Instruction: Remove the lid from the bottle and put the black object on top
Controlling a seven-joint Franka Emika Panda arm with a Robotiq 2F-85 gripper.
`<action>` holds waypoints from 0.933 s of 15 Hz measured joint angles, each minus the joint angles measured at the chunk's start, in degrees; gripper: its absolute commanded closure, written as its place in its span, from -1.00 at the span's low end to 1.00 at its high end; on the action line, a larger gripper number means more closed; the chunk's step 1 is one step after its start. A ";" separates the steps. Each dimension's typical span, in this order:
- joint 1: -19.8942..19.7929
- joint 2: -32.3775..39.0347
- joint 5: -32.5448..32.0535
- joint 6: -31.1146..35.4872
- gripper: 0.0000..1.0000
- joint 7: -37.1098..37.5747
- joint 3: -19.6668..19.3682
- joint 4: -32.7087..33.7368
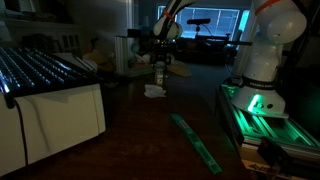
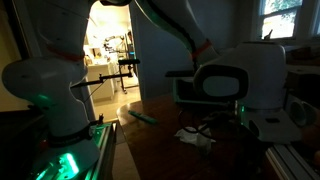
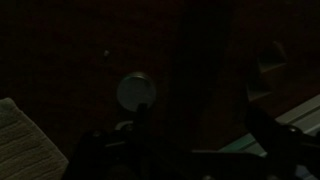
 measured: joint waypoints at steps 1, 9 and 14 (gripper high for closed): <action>0.61 -0.23 0.04 -0.05 -1.00 0.80 0.23 0.06; 4.51 -0.41 0.24 -0.11 -0.73 5.44 1.90 0.93; 4.49 0.50 0.27 -0.02 -0.44 6.13 1.98 0.94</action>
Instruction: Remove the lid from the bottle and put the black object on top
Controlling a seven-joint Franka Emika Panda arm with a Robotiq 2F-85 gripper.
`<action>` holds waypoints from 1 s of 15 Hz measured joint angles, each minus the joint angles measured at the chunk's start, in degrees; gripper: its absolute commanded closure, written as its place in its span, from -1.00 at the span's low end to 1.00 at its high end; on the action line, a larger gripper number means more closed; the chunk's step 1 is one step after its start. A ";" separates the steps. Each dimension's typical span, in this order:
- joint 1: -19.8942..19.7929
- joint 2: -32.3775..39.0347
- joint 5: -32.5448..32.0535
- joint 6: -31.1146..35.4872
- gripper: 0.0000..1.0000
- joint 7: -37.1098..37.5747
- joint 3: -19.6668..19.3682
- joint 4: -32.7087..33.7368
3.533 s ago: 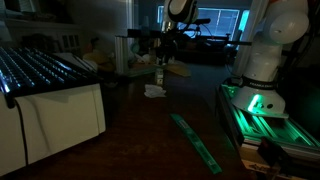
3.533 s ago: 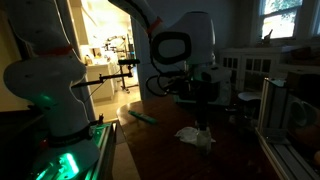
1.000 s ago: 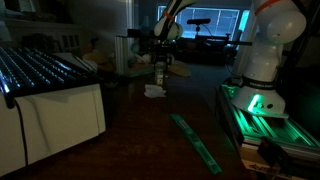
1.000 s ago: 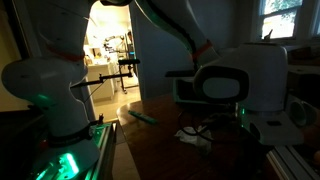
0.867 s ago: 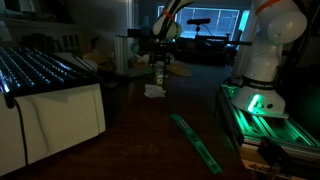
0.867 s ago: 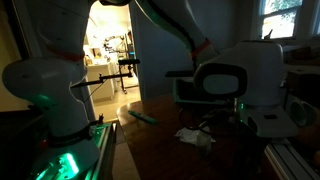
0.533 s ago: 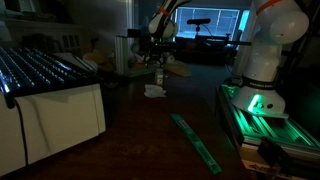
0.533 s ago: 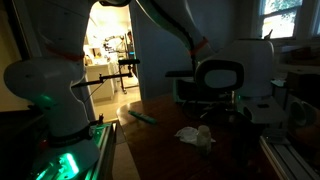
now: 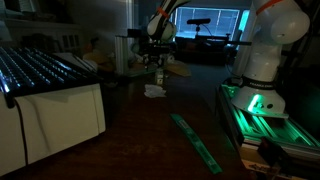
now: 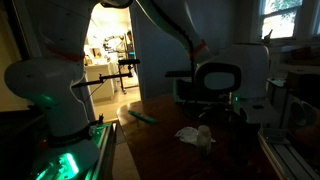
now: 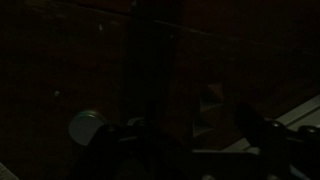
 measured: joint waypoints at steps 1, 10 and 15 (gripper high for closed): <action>-0.05 0.26 0.00 0.03 -0.32 0.00 0.00 0.02; -0.43 3.51 0.05 0.81 -0.33 0.01 -0.01 2.62; -0.61 5.42 0.24 0.81 -0.16 0.01 0.04 4.77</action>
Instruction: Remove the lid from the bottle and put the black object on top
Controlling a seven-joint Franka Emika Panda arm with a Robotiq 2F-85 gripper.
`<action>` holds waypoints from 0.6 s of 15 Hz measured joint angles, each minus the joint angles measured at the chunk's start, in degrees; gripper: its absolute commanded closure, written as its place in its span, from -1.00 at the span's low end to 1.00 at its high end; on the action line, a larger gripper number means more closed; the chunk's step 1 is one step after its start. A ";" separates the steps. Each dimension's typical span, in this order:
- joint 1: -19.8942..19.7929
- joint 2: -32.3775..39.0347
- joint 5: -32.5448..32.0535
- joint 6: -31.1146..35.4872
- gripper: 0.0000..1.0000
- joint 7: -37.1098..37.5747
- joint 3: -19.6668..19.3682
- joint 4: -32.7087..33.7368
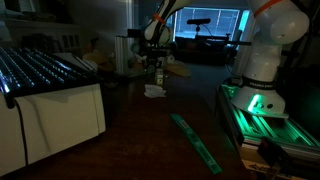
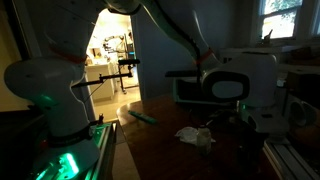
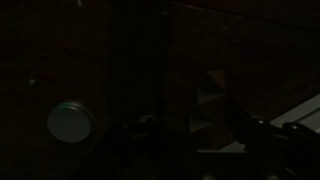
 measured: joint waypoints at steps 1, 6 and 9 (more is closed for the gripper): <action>0.00 0.39 0.05 0.00 -0.08 0.00 0.04 0.34; 0.05 2.09 0.23 0.00 0.65 0.00 0.35 1.82; 0.07 2.22 0.24 0.00 0.89 0.00 0.54 2.29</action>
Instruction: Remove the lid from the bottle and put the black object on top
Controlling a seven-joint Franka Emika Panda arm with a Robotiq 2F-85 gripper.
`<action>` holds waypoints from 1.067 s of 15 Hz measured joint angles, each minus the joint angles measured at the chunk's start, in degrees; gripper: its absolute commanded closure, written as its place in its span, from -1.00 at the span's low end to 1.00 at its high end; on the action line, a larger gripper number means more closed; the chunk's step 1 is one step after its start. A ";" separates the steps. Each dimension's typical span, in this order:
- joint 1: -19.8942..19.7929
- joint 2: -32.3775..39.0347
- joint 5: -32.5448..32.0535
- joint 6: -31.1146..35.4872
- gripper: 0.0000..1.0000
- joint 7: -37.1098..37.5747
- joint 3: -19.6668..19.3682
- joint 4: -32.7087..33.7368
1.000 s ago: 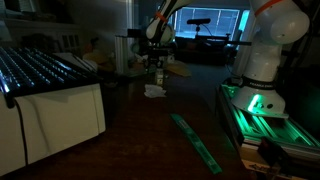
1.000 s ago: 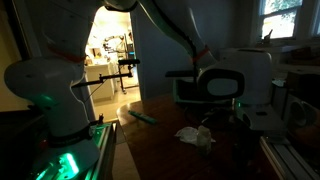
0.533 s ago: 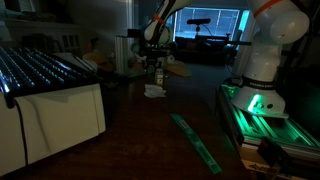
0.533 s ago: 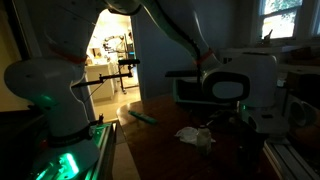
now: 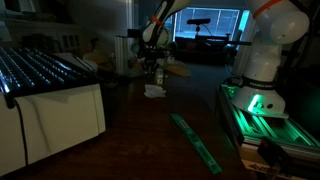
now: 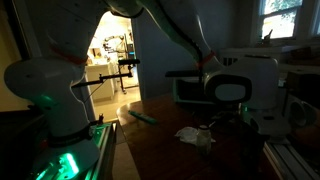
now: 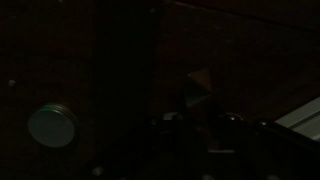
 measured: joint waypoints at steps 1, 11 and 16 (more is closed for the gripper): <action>0.02 -0.12 0.00 0.00 0.88 -0.03 0.07 0.04; 1.36 -9.66 -4.05 -5.48 0.88 -4.87 -1.06 -6.39; 2.81 -22.18 -11.87 -7.55 0.88 -6.06 -2.20 -14.58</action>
